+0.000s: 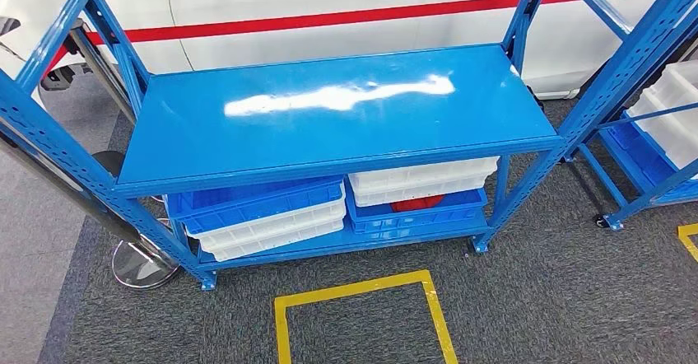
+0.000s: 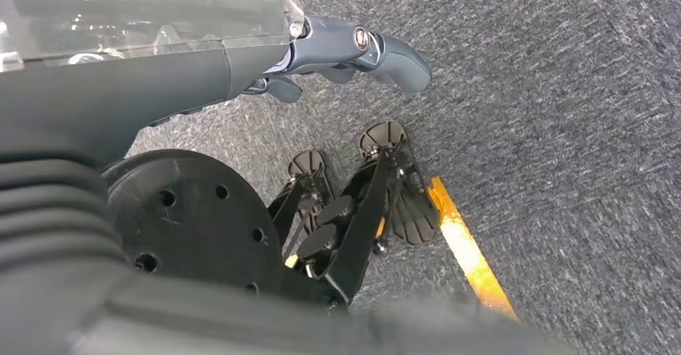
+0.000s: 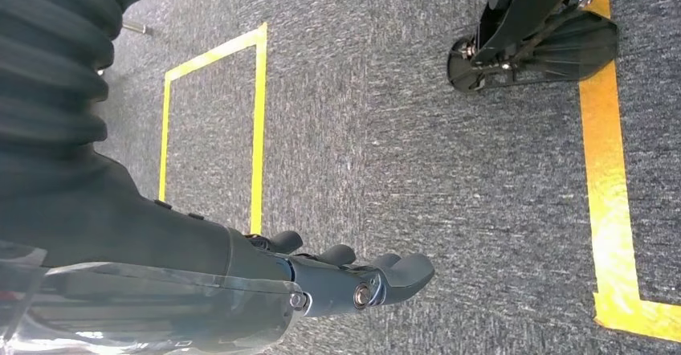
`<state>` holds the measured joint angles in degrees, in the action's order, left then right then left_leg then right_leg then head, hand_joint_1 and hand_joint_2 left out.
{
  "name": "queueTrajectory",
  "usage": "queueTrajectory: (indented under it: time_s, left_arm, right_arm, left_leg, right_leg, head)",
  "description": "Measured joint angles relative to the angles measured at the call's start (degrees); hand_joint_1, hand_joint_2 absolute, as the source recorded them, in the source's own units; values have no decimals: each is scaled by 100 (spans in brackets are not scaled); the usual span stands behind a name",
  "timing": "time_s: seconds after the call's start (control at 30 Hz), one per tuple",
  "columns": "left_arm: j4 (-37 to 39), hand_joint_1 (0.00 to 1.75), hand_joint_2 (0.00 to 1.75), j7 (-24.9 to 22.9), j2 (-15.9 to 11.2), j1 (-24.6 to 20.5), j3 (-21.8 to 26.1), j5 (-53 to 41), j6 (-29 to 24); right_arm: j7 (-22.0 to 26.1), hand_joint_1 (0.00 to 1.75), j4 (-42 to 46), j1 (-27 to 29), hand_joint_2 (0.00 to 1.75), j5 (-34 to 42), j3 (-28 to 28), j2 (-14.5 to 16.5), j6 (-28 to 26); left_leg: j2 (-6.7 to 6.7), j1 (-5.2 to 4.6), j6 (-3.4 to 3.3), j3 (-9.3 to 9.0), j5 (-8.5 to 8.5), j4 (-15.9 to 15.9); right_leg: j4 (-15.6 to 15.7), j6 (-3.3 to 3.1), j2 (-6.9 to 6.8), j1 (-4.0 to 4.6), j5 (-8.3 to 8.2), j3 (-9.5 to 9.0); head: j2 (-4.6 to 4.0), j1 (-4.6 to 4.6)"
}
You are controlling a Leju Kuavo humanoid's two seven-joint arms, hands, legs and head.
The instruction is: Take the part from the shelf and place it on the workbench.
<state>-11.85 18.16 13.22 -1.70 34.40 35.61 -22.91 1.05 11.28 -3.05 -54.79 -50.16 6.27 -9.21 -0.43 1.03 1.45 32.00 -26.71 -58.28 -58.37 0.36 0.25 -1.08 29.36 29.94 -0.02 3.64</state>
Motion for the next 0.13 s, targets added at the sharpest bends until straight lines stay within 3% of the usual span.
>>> queueTrajectory:
  time_s: [0.13]
  left_arm:
    - [-10, 0, 175, -45, -23, 14, -22, -46, 39]
  right_arm:
    - [-41, 0, 6, 16, 175, 44, 79, -2, -17]
  left_leg:
    - [0, -10, -12, -2, -3, -1]
  right_leg:
    - [1, 9, 0, -10, 0, 0]
  head:
    - [0, 1]
